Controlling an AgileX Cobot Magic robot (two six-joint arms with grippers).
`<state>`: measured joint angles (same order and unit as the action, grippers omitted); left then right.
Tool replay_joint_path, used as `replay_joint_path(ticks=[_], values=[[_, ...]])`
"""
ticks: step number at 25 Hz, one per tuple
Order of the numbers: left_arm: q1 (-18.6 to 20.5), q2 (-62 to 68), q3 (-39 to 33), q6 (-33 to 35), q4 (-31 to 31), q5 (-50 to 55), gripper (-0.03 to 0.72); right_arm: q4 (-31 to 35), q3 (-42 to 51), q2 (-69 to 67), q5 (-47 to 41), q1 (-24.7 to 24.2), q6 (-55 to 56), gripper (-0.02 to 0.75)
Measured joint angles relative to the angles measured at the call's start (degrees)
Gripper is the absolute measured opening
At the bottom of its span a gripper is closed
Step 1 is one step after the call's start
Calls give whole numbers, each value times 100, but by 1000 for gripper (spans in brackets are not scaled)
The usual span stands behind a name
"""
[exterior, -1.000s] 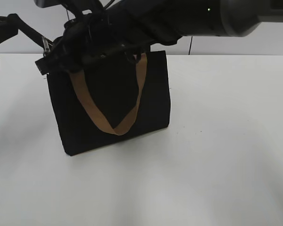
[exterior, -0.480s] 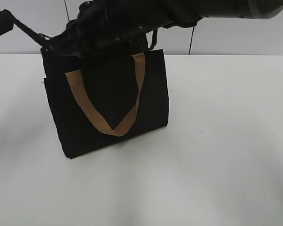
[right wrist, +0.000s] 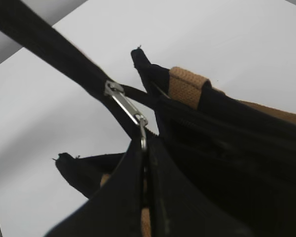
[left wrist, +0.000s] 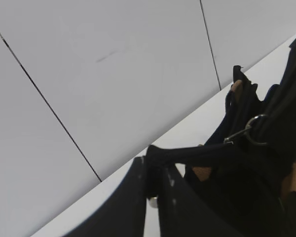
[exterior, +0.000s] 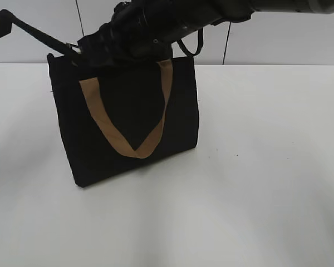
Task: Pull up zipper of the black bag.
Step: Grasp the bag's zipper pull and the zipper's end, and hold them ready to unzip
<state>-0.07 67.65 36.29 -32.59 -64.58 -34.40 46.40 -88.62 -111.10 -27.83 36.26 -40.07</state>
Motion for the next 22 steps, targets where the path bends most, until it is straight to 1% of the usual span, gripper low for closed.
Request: replay_joint_path(ticks=[4, 9, 12, 18, 22], values=[[0, -6, 0, 0, 88, 4, 22, -567, 0, 0, -12, 0, 603, -15], [0, -6, 0, 0, 127, 4, 21, -1535, -6, 6, -12, 0, 1576, -15], [-6, -6, -5, 0, 133, 4, 21, -1960, -6, 17, -18, 0, 1985, -15], [-11, -8, -5, 0, 187, 176, 21, -2567, -6, 45, -173, -12, 2433, -15], [-11, -8, -5, 0, 204, 200, 21, -2692, -6, 143, -220, -19, 2510, -15]])
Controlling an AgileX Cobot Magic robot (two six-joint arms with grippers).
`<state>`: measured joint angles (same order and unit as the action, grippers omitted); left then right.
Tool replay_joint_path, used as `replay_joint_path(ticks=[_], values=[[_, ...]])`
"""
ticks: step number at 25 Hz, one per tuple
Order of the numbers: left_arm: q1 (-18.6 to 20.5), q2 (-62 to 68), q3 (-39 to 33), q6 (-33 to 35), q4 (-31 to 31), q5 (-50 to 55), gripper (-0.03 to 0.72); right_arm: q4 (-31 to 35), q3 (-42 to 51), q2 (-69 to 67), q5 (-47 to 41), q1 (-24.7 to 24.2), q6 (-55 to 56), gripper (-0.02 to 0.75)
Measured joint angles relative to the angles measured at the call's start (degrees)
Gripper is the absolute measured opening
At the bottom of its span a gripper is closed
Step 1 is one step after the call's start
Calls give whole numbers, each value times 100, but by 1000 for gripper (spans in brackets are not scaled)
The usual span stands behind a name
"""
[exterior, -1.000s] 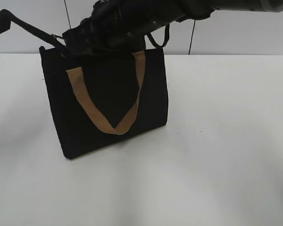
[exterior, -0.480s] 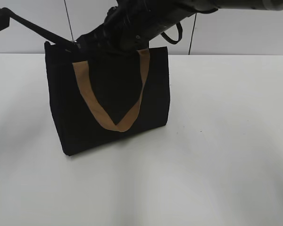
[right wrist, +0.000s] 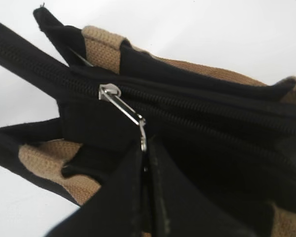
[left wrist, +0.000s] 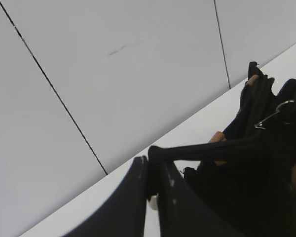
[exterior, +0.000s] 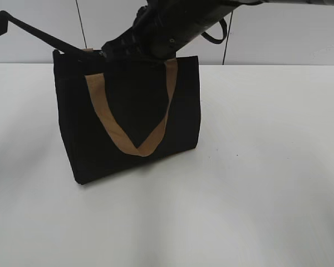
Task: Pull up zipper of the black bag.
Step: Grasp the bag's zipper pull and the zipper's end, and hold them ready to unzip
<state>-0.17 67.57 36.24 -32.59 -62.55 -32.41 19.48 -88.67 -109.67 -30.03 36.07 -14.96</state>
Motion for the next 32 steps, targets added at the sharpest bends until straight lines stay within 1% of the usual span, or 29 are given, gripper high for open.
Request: replay_joint_path(ticks=[3, 8, 16, 32], values=[[0, 0, 0, 0, 13, 0, 21, -21, 0, 78, -63, -86, 33, -15], [0, 0, 0, 0, -10, -35, 21, 27, 0, 232, -286, -434, 117, -15], [-10, 0, 0, 0, -5, -103, 20, 139, 0, 322, -686, -796, 141, -15], [-10, 0, 0, 0, -4, -119, 20, 234, 0, 420, -718, -894, 295, -15]])
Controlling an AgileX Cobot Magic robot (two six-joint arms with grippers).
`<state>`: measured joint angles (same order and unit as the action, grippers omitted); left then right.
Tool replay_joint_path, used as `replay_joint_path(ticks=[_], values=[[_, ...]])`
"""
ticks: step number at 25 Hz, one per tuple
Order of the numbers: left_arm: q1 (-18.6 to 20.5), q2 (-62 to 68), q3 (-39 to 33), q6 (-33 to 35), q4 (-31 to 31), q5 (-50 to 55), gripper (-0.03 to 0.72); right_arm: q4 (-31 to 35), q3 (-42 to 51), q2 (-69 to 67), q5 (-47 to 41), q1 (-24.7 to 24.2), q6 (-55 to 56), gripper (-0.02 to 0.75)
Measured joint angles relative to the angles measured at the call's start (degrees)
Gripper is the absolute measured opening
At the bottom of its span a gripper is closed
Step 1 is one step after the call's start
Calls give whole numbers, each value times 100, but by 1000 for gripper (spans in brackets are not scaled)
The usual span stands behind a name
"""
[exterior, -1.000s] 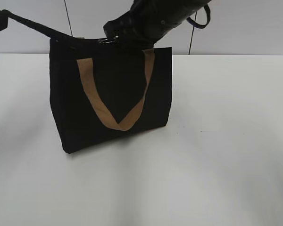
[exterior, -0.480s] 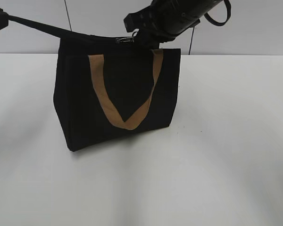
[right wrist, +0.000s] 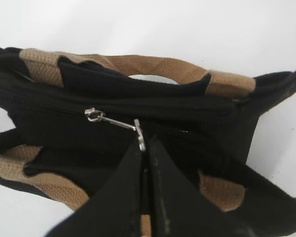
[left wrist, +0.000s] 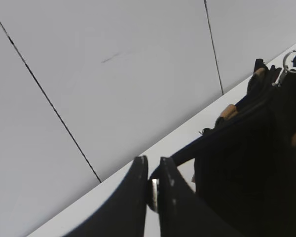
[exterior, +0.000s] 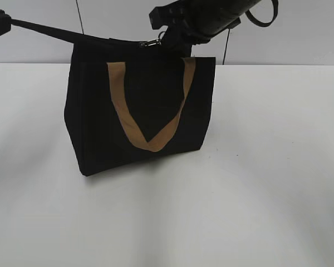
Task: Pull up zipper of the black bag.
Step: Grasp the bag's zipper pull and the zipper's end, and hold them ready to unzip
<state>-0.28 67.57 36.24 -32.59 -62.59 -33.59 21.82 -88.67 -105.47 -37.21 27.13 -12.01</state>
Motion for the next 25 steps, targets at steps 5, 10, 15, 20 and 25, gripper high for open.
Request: replay_joint_path(ticks=[5, 10, 15, 20, 25], values=[[-12, 0, 0, 0, -7, -58, 20, 38, 0, 85, -25, -112, 11, -15], [-41, 0, 0, 0, -13, -93, 20, 65, 0, 102, -61, -237, 15, -15], [-41, 0, 0, 0, -6, -57, 20, 53, 5, 106, -98, -354, 63, -15], [-24, -12, 0, 0, 42, 109, 20, -106, 16, 106, -123, -568, 116, -15], [-9, -18, 0, 0, 53, 158, 19, -130, 16, 106, -182, -643, 138, -15]])
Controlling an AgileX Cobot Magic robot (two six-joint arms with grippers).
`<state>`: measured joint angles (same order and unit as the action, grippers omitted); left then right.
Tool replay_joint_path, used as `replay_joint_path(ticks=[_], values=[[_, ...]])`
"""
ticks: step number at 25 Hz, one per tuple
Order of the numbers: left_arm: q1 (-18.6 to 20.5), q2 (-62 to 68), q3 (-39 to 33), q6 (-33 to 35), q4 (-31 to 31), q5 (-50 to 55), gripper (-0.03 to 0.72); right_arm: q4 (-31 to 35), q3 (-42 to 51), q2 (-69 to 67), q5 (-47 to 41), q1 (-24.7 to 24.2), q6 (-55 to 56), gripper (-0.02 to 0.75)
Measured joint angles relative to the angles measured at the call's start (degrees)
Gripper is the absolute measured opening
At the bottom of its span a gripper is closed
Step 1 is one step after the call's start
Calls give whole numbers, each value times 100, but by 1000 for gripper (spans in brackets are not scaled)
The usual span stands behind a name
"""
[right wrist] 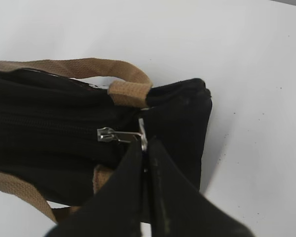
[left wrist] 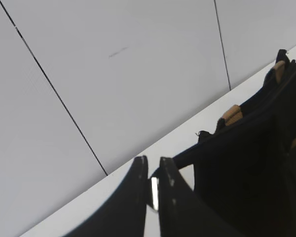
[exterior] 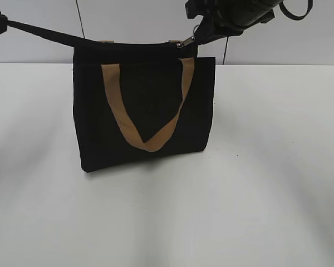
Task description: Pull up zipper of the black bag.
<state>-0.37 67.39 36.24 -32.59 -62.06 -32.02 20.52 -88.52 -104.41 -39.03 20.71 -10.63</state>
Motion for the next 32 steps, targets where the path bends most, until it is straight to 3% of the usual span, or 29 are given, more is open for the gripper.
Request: replay_joint_path(ticks=[9, 14, 18, 22, 26, 32], values=[[11, 0, 0, 0, -11, -242, 19, 77, 0, 7, 0, 0, 2, -8], [28, 5, 0, -202, 39, -279, 29, -7, 0, 38, 102, -7, -101, 87], [28, 74, 0, -497, 66, -279, 127, -31, 0, 48, 125, 74, -301, 243], [28, 94, 0, -616, 152, -264, 294, -31, 0, 48, 119, 149, -390, 366], [28, 94, 0, -715, 395, -234, 414, -51, 0, 73, 49, 154, -476, 402], [28, 94, 5, -1283, 549, 897, 444, -339, 0, 326, -423, 154, -959, 408]])
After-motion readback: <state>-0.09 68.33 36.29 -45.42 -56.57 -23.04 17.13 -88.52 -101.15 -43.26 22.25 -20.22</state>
